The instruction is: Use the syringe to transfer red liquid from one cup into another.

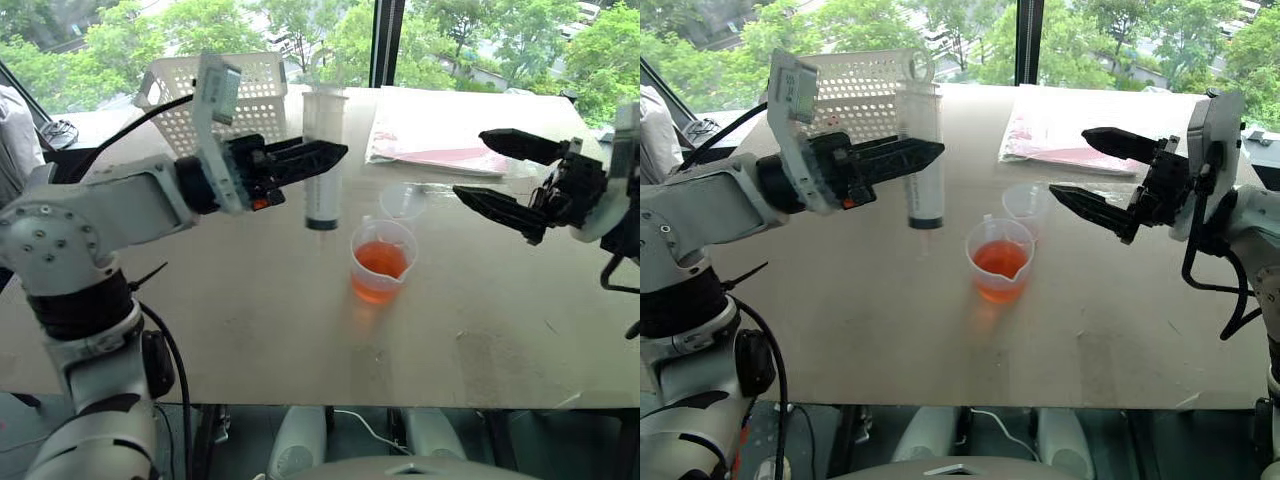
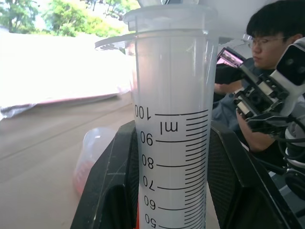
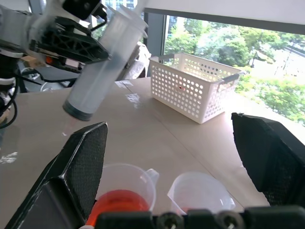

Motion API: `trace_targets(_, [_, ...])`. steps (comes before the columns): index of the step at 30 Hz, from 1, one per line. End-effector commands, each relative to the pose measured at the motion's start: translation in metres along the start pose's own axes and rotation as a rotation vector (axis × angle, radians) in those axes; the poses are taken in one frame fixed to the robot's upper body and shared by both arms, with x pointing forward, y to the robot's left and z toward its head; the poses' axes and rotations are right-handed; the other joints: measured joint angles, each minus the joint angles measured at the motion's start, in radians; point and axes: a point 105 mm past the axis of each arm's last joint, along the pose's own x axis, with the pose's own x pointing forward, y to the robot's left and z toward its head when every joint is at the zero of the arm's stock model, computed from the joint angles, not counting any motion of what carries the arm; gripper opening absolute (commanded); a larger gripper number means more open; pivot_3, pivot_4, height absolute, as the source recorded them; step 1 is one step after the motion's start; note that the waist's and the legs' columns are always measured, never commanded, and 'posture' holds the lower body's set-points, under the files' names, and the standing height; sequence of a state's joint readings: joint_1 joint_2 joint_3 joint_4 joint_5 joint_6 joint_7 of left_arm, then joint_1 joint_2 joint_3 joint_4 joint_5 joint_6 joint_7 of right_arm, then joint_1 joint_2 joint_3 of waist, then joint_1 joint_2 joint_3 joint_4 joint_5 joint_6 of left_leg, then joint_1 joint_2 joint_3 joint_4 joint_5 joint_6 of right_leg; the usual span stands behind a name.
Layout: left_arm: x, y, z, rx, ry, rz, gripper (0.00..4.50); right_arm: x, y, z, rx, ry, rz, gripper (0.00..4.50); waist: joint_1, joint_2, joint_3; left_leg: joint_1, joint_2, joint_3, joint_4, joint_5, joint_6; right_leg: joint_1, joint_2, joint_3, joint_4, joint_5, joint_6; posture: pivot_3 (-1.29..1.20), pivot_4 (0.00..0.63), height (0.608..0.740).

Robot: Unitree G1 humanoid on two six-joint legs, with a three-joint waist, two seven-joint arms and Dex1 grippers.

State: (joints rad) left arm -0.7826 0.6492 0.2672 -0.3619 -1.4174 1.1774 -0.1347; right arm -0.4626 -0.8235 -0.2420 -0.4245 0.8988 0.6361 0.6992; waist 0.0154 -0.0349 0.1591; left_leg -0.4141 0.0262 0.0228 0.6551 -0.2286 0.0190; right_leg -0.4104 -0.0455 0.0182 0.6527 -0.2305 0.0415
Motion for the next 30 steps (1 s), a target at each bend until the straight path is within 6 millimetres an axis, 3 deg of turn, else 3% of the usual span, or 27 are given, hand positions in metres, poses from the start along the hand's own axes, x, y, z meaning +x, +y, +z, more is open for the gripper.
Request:
trace_targets(1, [0.017,-0.01,0.011,0.18,-0.171,-0.037,1.32,0.006,-0.01,0.009,-0.046,-0.005,-0.097,4.5,0.0,0.001,0.0,0.0,-0.001,0.001,-0.001,0.0,0.0,0.0,0.0,0.0,0.0,0.0,0.0,0.0,0.15,0.74])
trace_targets(5, [0.026,-0.015,-0.001,0.142,-0.251,-0.189,1.32,0.014,-0.011,0.009,-0.021,0.014,-0.142,4.5,-0.005,0.001,0.0,-0.002,-0.001,0.001,-0.002,0.0,0.0,-0.001,0.0,0.0,-0.001,0.002,0.005,0.0,0.15,0.74])
trace_targets(10, [0.029,-0.022,-0.032,0.199,-0.198,-0.328,1.32,0.018,-0.01,0.015,0.036,0.013,-0.161,4.5,-0.005,0.001,0.0,-0.002,-0.001,0.001,-0.002,0.0,0.001,-0.002,0.001,0.0,-0.002,0.001,0.006,0.0,0.15,0.74])
trace_targets(15, [0.034,-0.018,-0.058,0.26,-0.149,-0.372,1.32,0.022,-0.003,0.024,0.065,0.005,-0.135,4.5,-0.003,0.001,0.0,-0.003,-0.001,0.001,-0.002,-0.001,0.001,-0.001,0.001,-0.001,-0.002,0.001,0.005,0.0,0.15,0.74])
trace_targets(20, [0.046,-0.019,-0.07,0.313,-0.149,-0.41,1.32,0.025,0.007,0.031,0.066,0.032,-0.088,4.5,-0.003,0.001,0.0,-0.003,-0.001,0.0,-0.002,-0.001,0.001,-0.001,0.001,-0.001,-0.002,0.001,0.006,0.0,0.15,0.74])
trace_targets(30, [0.054,-0.022,-0.102,0.337,-0.113,-0.458,1.32,0.005,0.012,0.021,0.052,0.157,-0.087,4.5,-0.007,0.001,0.0,-0.004,0.0,-0.002,-0.002,-0.001,0.002,-0.001,0.001,-0.001,-0.003,0.001,0.006,0.0,0.15,0.74])
